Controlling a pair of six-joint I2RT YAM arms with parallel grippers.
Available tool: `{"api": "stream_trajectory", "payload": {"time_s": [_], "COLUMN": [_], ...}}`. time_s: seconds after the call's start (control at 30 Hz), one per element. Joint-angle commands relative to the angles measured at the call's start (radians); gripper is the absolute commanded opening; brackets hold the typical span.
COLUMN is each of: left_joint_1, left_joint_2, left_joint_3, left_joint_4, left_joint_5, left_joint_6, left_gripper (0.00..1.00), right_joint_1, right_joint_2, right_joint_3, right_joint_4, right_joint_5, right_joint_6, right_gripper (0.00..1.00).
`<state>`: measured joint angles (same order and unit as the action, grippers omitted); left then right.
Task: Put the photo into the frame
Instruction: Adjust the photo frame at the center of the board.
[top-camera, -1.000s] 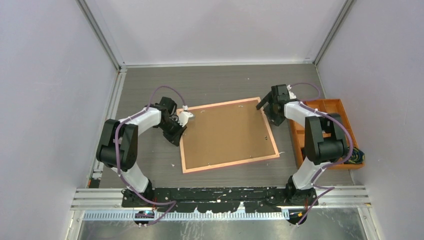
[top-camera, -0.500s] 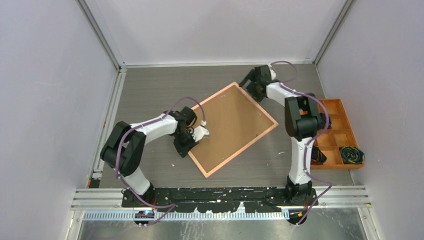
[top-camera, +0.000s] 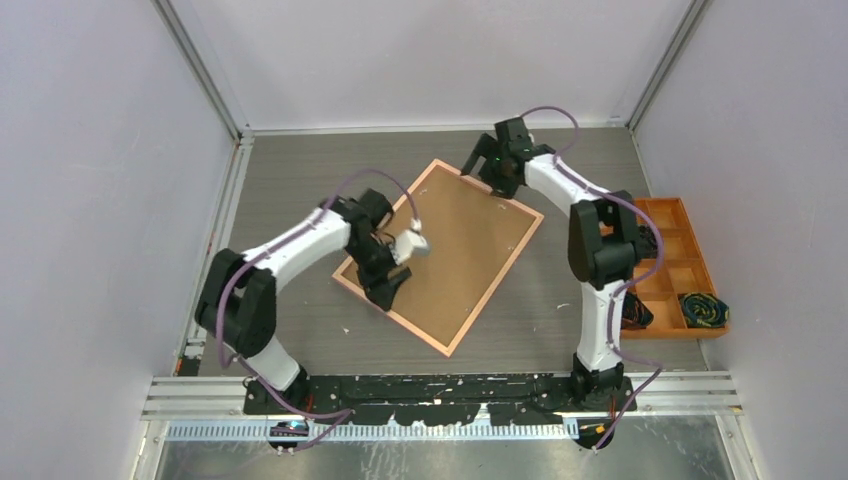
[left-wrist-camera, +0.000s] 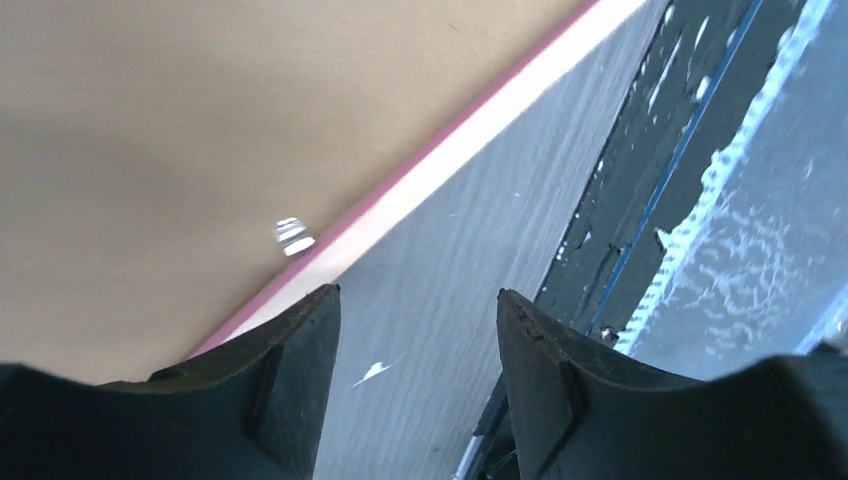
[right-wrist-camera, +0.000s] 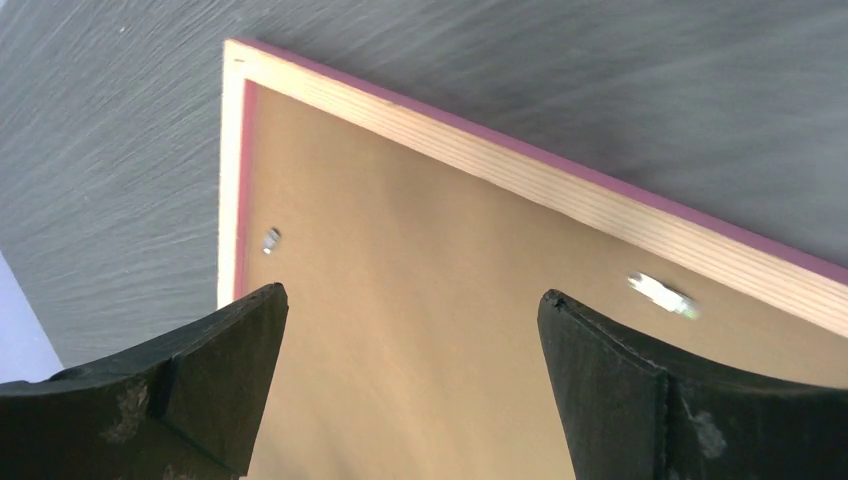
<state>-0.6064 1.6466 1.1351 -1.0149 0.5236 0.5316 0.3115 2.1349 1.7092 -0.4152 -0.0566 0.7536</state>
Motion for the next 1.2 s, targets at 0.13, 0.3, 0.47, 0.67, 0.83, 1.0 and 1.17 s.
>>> {"api": "stream_trajectory", "payload": {"time_s": [0.13,0.3,0.47,0.67,0.83,1.0,1.17], "left_joint_1": [0.413,0.565,0.598,0.553,0.468,0.378,0.293], "left_joint_2": [0.03,0.26,0.374,0.352,0.29,0.24,0.186], "left_joint_3": [0.329,0.43,0.403,0.269,0.161,0.08,0.008], "left_joint_4": [-0.068,0.051,0.097,0.164,0.147,0.08,0.014], "left_joint_5": [0.041,-0.073,-0.069,-0.048,-0.04,-0.003,0.092], "left_joint_6": [0.071,-0.067,-0.095,-0.077,0.012,0.096,0.145], "left_gripper": [0.58,0.48,0.41,0.41,0.42,0.42,0.43], "right_joint_1": [-0.054,-0.056,-0.058,-0.074,-0.092,-0.117,-0.134], "right_joint_2": [-0.432,-0.665,-0.854,-0.829,-0.672,-0.516,-0.43], "right_joint_3": [-0.368,-0.705,-1.001,-1.087,-0.992,-0.847,-0.717], "right_joint_4": [-0.004,0.039,0.138,0.266,0.351,0.346,0.282], "right_joint_5": [0.098,0.09,0.07,-0.016,-0.083,-0.153,-0.157], "right_joint_6": [0.02,0.128,0.241,0.287,0.278,0.237,0.189], "right_gripper": [1.0,1.0,1.0,1.0,1.0,1.0,1.0]}}
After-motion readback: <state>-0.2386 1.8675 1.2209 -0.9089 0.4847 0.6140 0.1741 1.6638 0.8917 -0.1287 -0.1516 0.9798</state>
